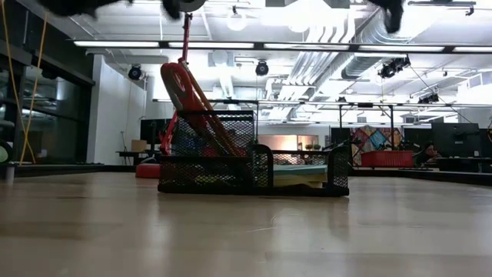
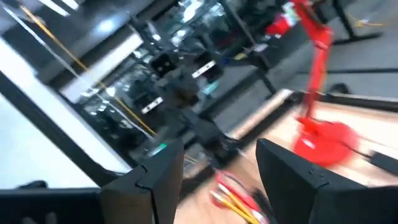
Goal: Pick and place office supplies into organizer
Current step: Return to Home Position
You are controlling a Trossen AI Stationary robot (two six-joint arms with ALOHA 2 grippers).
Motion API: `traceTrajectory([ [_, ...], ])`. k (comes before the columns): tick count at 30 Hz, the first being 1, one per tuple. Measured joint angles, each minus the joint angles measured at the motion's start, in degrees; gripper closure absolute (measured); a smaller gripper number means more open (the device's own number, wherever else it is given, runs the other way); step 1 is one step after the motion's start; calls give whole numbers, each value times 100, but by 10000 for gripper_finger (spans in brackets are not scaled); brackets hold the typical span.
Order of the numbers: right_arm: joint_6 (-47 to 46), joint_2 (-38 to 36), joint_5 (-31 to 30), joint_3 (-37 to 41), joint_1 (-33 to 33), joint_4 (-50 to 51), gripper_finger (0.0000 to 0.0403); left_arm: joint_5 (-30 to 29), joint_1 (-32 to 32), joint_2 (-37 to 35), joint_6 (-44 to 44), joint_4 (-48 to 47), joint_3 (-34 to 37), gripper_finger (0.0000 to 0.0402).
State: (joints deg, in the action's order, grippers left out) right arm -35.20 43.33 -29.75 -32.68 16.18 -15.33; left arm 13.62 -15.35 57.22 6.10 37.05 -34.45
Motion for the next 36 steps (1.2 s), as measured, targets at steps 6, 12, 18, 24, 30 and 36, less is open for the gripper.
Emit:
traceTrajectory([
  [6,-88,-1062,-274,1016,146,403,210,-368,-7,-1068,164,-317,1239,401],
  [12,-276,-1736,100,1782,169,965,210,-103,14,-1621,-1163,-1217,1950,398],
  [18,906,-2172,440,2681,201,-1033,210,-515,200,-1829,-1580,1233,2814,394],
  [24,702,-2644,643,3206,195,-1037,210,-251,188,-1850,-1925,1632,3395,394],
  [30,1325,-2930,447,3213,182,-1050,210,217,188,-1852,-2688,1323,3391,394],
  [36,1406,-3039,304,3213,182,-773,210,-2,188,-1784,-2602,955,3395,394],
])
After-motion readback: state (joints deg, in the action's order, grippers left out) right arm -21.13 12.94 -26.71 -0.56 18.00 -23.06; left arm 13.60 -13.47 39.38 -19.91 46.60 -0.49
